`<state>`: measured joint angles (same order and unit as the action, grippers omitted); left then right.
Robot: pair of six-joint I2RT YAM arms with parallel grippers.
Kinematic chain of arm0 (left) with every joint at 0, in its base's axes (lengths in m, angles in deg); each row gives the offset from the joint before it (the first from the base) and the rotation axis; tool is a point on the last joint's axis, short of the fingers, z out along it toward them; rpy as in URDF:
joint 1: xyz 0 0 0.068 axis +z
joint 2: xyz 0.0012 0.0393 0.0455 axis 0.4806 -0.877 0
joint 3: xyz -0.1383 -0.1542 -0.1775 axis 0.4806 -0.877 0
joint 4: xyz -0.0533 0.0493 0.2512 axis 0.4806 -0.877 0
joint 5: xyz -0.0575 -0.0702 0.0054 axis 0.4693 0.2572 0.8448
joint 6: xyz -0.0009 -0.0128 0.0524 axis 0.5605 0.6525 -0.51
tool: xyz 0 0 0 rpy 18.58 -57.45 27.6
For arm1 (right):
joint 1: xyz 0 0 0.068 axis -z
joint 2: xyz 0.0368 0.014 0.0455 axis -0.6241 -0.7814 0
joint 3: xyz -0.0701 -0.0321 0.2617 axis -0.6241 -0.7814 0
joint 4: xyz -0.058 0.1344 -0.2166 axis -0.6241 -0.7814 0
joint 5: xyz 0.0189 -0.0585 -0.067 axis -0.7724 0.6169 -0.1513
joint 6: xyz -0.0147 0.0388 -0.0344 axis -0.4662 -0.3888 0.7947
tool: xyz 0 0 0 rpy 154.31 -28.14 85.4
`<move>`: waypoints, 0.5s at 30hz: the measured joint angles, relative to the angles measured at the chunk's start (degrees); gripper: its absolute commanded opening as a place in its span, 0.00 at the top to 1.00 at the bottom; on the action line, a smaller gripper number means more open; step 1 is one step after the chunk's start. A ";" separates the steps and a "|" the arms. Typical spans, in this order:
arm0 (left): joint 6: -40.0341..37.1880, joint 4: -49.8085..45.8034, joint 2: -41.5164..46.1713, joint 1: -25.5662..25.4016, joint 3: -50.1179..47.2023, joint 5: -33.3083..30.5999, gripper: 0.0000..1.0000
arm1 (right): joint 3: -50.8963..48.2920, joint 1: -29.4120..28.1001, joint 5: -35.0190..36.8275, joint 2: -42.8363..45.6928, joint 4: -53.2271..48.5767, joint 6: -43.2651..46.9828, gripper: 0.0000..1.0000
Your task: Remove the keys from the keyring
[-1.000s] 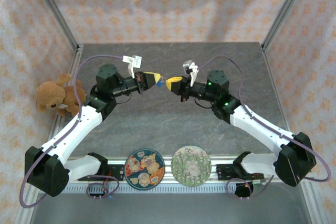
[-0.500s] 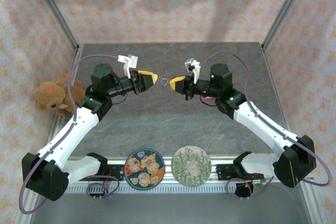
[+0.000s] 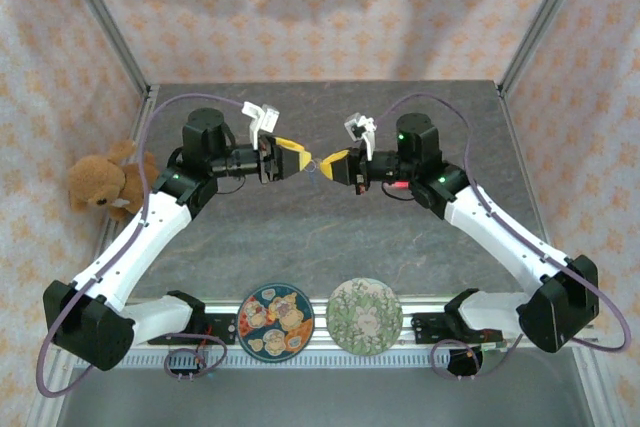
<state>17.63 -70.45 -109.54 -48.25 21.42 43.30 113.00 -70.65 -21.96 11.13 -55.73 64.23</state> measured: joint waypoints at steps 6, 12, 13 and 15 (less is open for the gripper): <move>-2.58 -3.52 -0.48 -0.50 0.72 0.61 0.56 | 0.63 0.00 -0.17 -0.37 -0.46 0.02 1.00; -3.65 -4.81 -0.48 -0.74 0.74 0.87 0.66 | 0.90 0.00 -0.33 -0.46 -0.61 0.02 1.00; -3.67 -4.96 -0.50 -0.76 0.74 1.03 0.67 | 0.90 0.00 -0.35 -0.48 -0.61 0.02 1.00; -3.82 -5.11 -0.59 -0.85 0.81 1.29 0.72 | 0.90 0.00 -0.50 -0.55 -0.61 0.02 1.00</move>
<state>13.80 -75.56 -110.13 -49.10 22.22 44.58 113.90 -70.65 -22.46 10.58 -56.35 64.25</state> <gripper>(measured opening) 0.323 0.046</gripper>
